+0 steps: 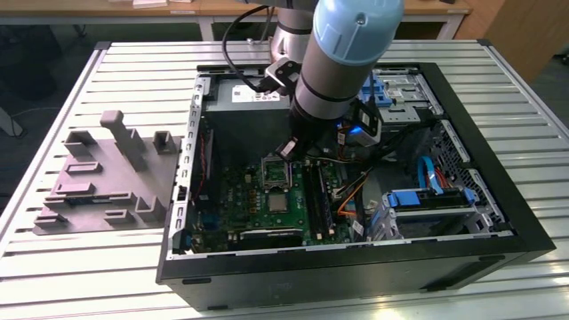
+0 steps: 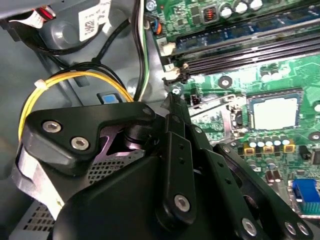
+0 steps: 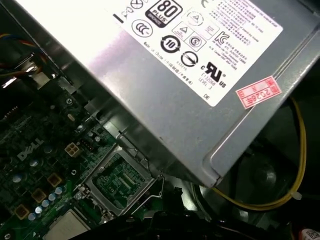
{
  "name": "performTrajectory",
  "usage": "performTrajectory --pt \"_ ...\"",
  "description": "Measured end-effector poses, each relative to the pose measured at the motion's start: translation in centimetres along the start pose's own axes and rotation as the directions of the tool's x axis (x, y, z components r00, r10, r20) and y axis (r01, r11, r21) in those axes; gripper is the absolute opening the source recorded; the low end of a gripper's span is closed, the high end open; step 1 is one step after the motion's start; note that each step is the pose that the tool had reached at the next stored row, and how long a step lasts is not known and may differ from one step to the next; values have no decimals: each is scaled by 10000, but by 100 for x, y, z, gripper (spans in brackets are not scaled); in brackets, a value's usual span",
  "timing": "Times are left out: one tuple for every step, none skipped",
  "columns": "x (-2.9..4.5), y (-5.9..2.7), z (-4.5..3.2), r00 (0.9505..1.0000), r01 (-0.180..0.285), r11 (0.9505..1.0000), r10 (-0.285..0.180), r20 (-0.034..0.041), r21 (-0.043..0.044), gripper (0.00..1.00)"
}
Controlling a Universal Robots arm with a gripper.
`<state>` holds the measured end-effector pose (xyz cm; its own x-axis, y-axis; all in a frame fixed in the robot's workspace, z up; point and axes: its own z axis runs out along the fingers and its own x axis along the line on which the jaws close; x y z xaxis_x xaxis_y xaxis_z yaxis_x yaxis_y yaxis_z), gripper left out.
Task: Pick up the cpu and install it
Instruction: 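Close the cpu cover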
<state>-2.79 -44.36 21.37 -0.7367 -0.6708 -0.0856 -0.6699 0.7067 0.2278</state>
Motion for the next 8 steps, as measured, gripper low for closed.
performTrajectory --pt "-6 4 13 10000 3 10000 -3 1 -2 11" --pt "-11 8 26 10000 6 10000 -6 1 -2 11" --pt "-14 9 39 10000 9 10000 -9 -1 -2 11" --pt "-15 9 52 10000 13 10000 -13 -1 -1 11" --pt "-16 8 65 10000 16 10000 -16 -2 -1 11" --pt "-16 7 78 10000 20 10000 -20 -3 0 11" --pt "-16 5 92 10000 25 10000 -25 -3 0 11" --pt "-16 2 105 10000 29 10000 -29 -2 0 11"
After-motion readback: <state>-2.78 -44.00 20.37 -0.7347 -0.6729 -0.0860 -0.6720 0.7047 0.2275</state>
